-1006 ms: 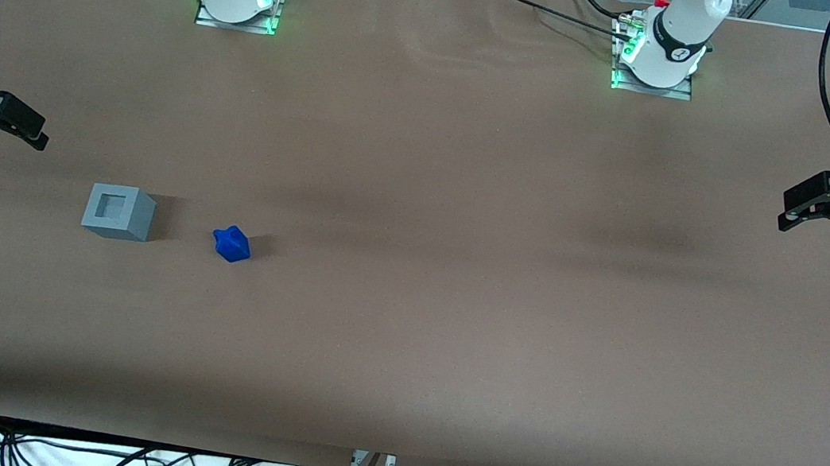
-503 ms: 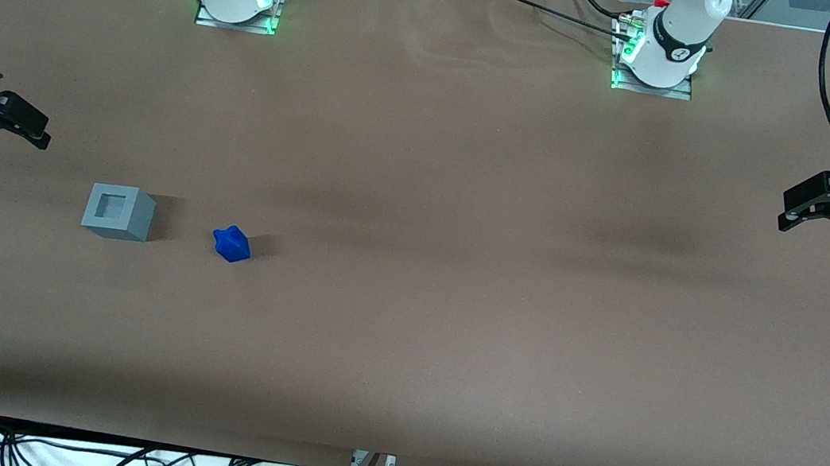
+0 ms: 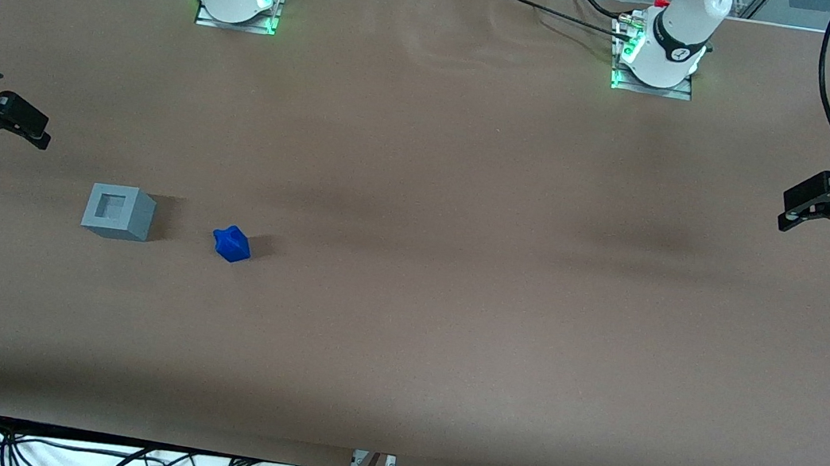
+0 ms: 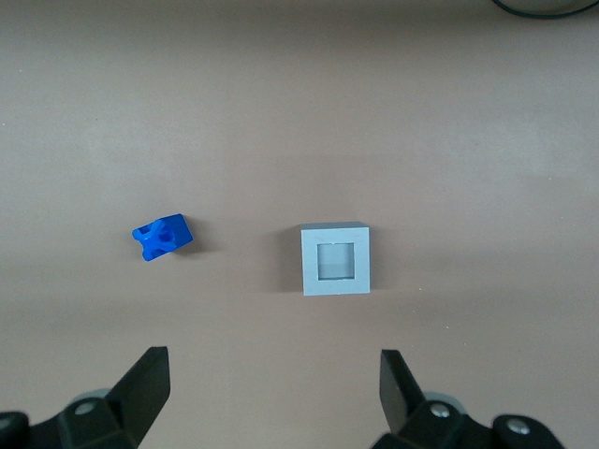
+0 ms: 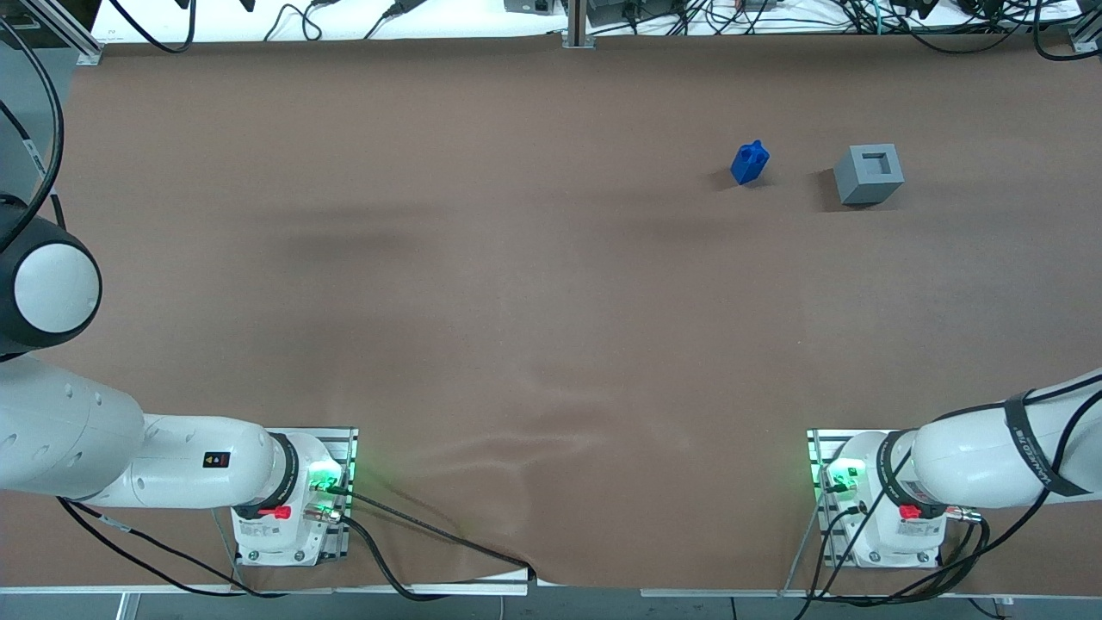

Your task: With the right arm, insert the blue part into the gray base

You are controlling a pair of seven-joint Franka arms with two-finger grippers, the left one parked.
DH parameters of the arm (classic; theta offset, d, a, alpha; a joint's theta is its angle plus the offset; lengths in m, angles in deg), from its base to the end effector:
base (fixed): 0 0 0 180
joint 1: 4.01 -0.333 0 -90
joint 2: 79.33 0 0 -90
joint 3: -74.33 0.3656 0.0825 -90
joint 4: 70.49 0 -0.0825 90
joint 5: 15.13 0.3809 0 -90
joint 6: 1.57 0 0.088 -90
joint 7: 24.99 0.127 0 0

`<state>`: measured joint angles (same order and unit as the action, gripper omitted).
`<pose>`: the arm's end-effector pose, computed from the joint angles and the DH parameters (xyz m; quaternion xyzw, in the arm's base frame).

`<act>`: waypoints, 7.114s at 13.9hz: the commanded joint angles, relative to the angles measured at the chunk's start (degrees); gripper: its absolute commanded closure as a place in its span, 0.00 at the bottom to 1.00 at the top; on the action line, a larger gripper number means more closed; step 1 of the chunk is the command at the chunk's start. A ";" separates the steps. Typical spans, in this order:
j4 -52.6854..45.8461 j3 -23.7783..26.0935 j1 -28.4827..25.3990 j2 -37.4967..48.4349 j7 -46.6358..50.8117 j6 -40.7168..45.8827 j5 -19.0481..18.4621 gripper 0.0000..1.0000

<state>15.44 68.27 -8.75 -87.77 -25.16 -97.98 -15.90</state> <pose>0.6135 -0.0107 0.6125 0.9997 -0.0087 0.0180 0.0147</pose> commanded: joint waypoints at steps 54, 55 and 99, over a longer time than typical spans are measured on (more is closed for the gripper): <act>7.68 1.75 -14.24 -26.89 -0.18 -26.73 0.06 0.01; 7.77 1.75 -14.24 -26.98 -0.18 -26.90 0.15 0.01; 8.91 -15.21 -9.41 -20.56 -5.98 -14.51 2.43 0.58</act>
<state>23.77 52.85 -18.33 -108.46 -30.48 -111.47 -14.78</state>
